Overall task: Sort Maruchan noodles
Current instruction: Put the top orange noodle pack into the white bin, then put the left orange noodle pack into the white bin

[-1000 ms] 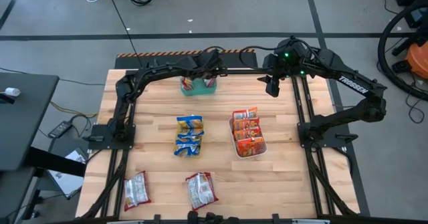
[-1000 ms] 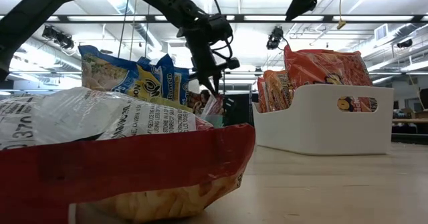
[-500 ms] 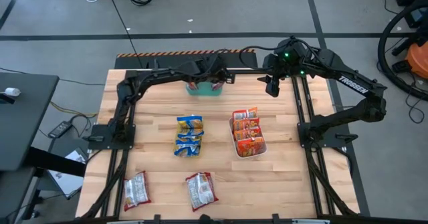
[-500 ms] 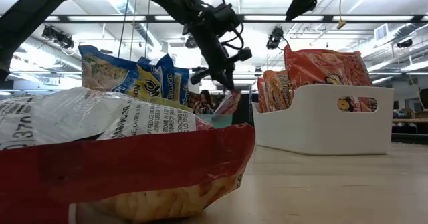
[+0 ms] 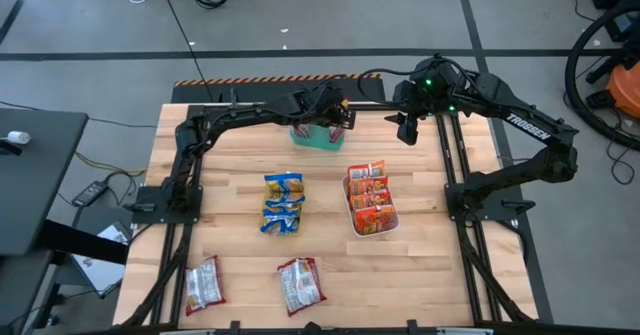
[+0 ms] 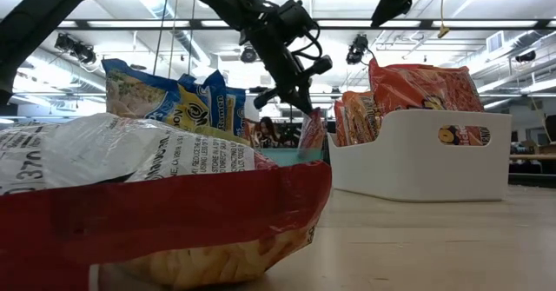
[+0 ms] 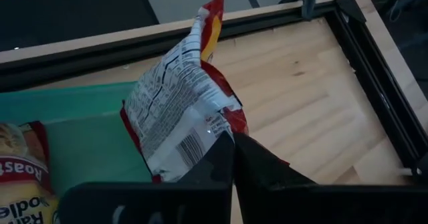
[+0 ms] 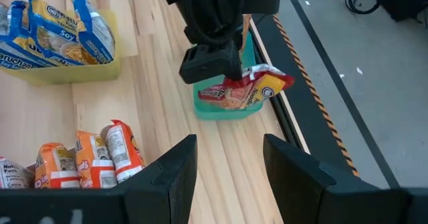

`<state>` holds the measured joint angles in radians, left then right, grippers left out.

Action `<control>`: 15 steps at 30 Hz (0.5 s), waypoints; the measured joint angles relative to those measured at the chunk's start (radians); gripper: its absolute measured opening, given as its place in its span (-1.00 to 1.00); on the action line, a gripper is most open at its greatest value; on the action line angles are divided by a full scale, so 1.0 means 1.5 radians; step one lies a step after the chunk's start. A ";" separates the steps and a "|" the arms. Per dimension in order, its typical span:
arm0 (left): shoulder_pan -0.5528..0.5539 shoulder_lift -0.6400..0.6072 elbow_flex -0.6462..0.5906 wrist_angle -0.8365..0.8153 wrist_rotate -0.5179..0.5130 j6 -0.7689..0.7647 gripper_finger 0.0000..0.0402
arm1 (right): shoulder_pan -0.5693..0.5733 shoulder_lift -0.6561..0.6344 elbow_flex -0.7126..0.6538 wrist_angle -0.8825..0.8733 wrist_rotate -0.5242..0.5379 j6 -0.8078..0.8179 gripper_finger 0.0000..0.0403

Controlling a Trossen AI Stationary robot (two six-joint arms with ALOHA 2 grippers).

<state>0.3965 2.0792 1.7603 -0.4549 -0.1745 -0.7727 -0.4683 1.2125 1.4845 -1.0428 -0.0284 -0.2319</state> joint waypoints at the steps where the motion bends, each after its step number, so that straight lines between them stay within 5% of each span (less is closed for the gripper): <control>1: 0.000 0.000 0.000 0.000 0.000 0.000 -0.95 | 0.000 0.000 0.000 0.000 0.000 0.001 -0.12; 7: -0.007 0.006 0.000 -0.002 0.033 0.001 -0.83 | 0.000 0.000 0.000 0.000 0.000 0.012 -0.12; 15: 0.004 -0.004 -0.001 -0.016 0.102 0.050 -0.42 | 0.000 0.000 0.000 0.000 0.000 0.033 -0.12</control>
<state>0.4021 2.0732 1.7596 -0.4786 -0.0219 -0.6974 -0.4683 1.2125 1.4845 -1.0429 -0.0284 -0.1828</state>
